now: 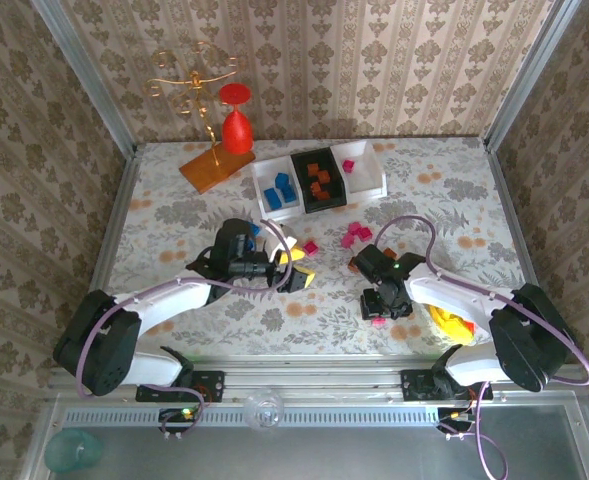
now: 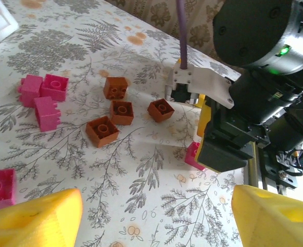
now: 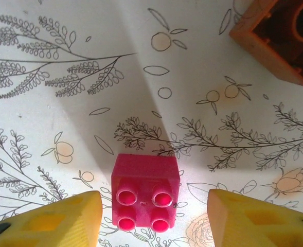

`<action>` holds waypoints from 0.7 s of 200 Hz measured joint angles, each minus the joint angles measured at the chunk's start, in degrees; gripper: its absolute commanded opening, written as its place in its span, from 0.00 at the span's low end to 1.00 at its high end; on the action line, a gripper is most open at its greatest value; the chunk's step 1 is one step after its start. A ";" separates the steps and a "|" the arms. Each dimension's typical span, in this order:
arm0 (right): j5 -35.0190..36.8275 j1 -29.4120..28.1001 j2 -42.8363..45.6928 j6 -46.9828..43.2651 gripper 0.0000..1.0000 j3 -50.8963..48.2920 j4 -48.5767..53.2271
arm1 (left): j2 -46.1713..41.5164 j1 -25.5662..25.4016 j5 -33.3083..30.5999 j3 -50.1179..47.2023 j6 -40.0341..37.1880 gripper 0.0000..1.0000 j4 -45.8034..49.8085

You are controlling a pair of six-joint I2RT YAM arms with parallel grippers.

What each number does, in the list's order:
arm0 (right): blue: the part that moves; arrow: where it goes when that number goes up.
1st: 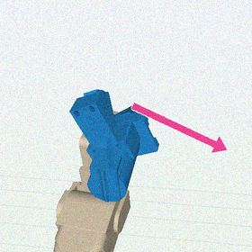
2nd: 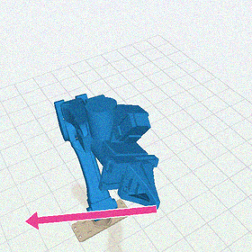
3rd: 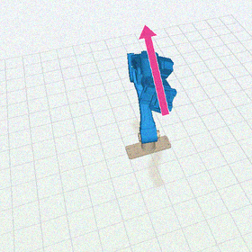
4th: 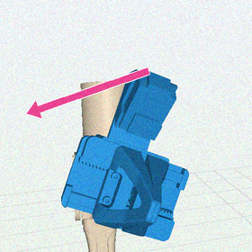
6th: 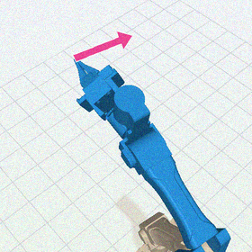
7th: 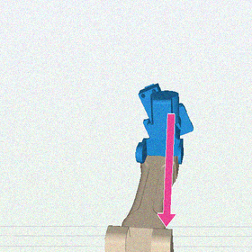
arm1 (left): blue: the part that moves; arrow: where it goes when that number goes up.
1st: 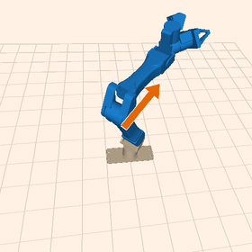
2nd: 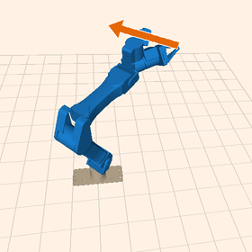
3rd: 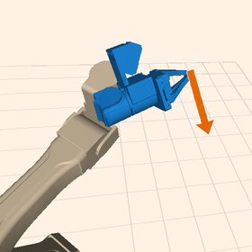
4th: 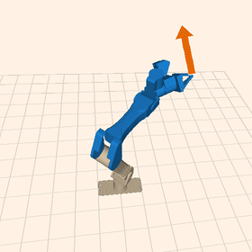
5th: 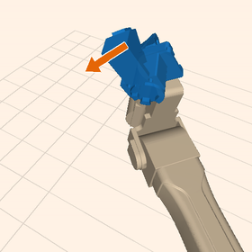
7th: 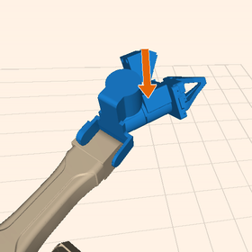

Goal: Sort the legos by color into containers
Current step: Pick up the lego from the bottom-center of the table.

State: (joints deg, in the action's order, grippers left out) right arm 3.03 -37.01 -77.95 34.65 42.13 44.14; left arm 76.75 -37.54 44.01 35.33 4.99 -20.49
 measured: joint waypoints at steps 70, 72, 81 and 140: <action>-0.68 0.00 -1.29 0.07 0.41 -2.47 -4.52 | 0.00 -0.04 -0.74 -0.02 -0.81 0.78 0.04; -0.70 0.00 -1.46 0.00 0.40 -2.49 -4.72 | 0.00 -0.04 -0.79 -0.02 -0.81 0.78 0.04; -0.76 0.00 -2.16 0.07 0.38 -2.49 -5.25 | -0.02 -0.04 -1.16 -0.02 -0.81 0.78 0.04; -0.63 0.02 0.44 -0.98 0.30 -1.40 -5.66 | -1.92 0.11 -8.96 -0.81 -0.81 0.79 0.59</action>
State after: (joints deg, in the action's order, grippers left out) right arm 2.39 -36.99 -77.52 33.67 40.73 38.48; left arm 74.83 -37.43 35.05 34.52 4.19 -19.90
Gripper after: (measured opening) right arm 0.337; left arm 0.782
